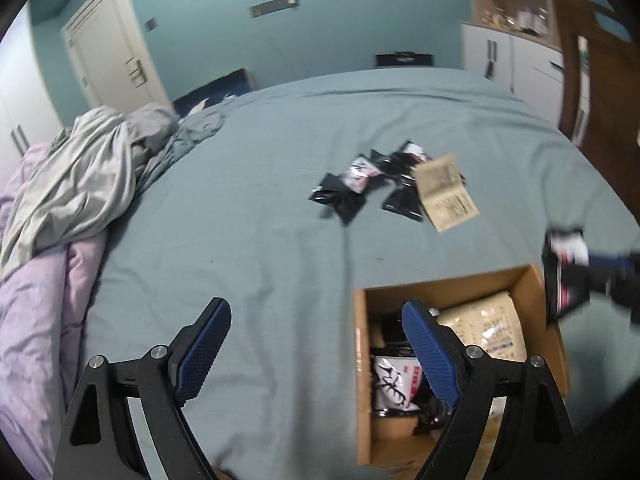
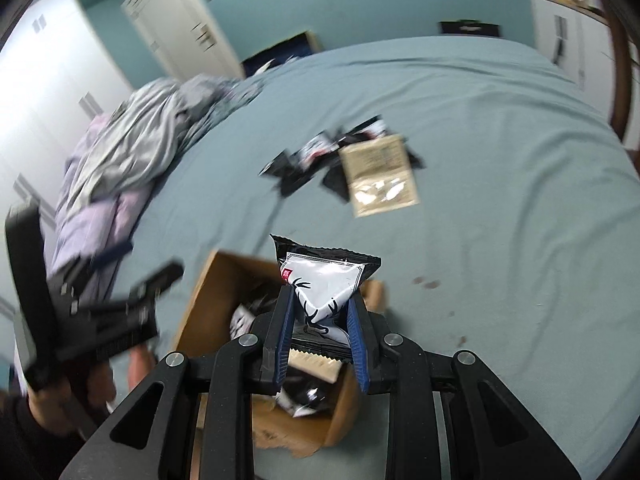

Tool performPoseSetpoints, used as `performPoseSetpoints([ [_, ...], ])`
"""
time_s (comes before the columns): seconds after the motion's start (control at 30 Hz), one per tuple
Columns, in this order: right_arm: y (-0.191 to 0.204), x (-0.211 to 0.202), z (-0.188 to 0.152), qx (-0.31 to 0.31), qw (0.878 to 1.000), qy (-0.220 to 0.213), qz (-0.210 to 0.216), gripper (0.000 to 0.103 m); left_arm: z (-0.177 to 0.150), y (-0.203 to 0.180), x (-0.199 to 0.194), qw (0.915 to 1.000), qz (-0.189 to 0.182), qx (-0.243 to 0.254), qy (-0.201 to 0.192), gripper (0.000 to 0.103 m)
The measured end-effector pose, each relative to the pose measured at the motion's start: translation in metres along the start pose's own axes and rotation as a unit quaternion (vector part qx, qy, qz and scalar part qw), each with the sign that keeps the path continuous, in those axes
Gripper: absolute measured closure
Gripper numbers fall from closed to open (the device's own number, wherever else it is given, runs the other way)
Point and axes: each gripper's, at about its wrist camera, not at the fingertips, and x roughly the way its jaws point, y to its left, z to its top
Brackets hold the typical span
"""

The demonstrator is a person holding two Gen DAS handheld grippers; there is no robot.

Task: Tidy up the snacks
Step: 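Lower both packets into the box and open both grippers, then grasp a beige paper sachet from the pile with the right gripper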

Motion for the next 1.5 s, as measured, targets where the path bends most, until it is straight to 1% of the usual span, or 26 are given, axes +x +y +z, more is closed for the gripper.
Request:
performPoseSetpoints([
  [0.1,0.002,0.004,0.001,-0.006,1.0,0.014,0.008,0.079,-0.001,0.005,0.005,0.9998,-0.01,-0.015,0.01,0.014],
  [0.27,0.004,0.011,0.003,-0.006,0.999,0.034,0.035,0.078,-0.004,0.004,0.009,0.9998,-0.001,-0.011,0.017,0.014],
  [0.37,-0.002,0.016,0.006,0.018,0.997,0.049,0.051,0.078,-0.005,0.003,0.009,0.9998,-0.001,-0.009,0.019,0.014],
  [0.43,-0.008,0.015,0.008,0.043,0.996,0.039,0.06,0.077,-0.006,0.001,0.009,0.9998,-0.001,-0.005,0.02,0.014],
  [0.47,-0.015,0.012,0.009,0.063,0.996,0.027,0.062,0.074,-0.006,0.0,0.009,0.9998,0.0,-0.003,0.02,0.014],
  [0.5,-0.019,0.009,0.009,0.076,0.995,0.019,0.06,0.061,-0.006,-0.001,0.008,0.9998,0.0,0.0,0.02,0.014],
  [0.53,-0.025,0.004,0.009,0.092,0.994,0.006,0.054,0.044,-0.006,-0.002,0.008,0.9998,0.001,0.002,0.019,0.014],
  [0.6,-0.036,-0.005,0.008,0.123,0.992,-0.02,0.033,0.027,-0.007,-0.004,0.007,0.9998,0.003,0.006,0.018,0.014],
  [0.67,-0.045,-0.013,0.008,0.146,0.989,-0.038,0.006,0.027,-0.007,-0.006,0.005,0.9998,0.01,0.01,0.014,0.014],
  [0.77,-0.055,-0.015,0.007,0.17,0.984,-0.036,-0.045,0.027,-0.006,-0.008,0.002,0.9998,0.01,0.015,0.009,0.014],
  [0.83,-0.062,-0.013,0.007,0.185,0.98,-0.029,-0.066,0.027,-0.007,-0.009,0.001,0.9997,0.009,0.018,0.009,0.014],
  [0.87,-0.064,-0.013,0.008,0.191,0.979,-0.027,-0.067,0.027,-0.007,-0.01,0.001,0.9997,0.008,0.021,0.01,0.014],
  [0.93,-0.069,-0.011,0.009,0.21,0.976,-0.017,-0.052,0.027,-0.008,-0.014,0.0,0.9995,0.006,0.029,0.013,0.014],
  [1.0,-0.07,-0.009,0.011,0.213,0.976,-0.008,-0.043,0.027,-0.008,-0.016,-0.002,0.9993,0.004,0.035,0.012,0.014],
  [1.07,-0.068,-0.008,0.015,0.205,0.977,-0.001,-0.052,0.027,-0.008,-0.018,-0.004,0.9991,0.002,0.041,0.01,0.014],
  [1.27,-0.058,-0.009,0.024,0.177,0.979,-0.003,-0.101,0.027,-0.009,-0.029,-0.007,0.998,0.0,0.064,0.006,0.014],
  [1.33,-0.055,-0.005,0.025,0.175,0.979,0.003,-0.105,0.027,-0.01,-0.032,-0.009,0.9969,0.004,0.079,0.001,0.014],
  [1.4,-0.056,0.002,0.028,0.181,0.979,0.011,-0.098,0.027,-0.01,-0.032,-0.01,0.9963,0.004,0.086,-0.002,0.014],
  [1.47,-0.058,0.009,0.033,0.178,0.979,0.015,-0.095,0.027,-0.008,-0.031,-0.01,0.9965,-0.002,0.084,0.0,0.014],
  [1.5,-0.059,0.012,0.036,0.173,0.98,0.017,-0.101,0.027,-0.007,-0.03,-0.009,0.9967,-0.005,0.081,0.003,0.014],
])
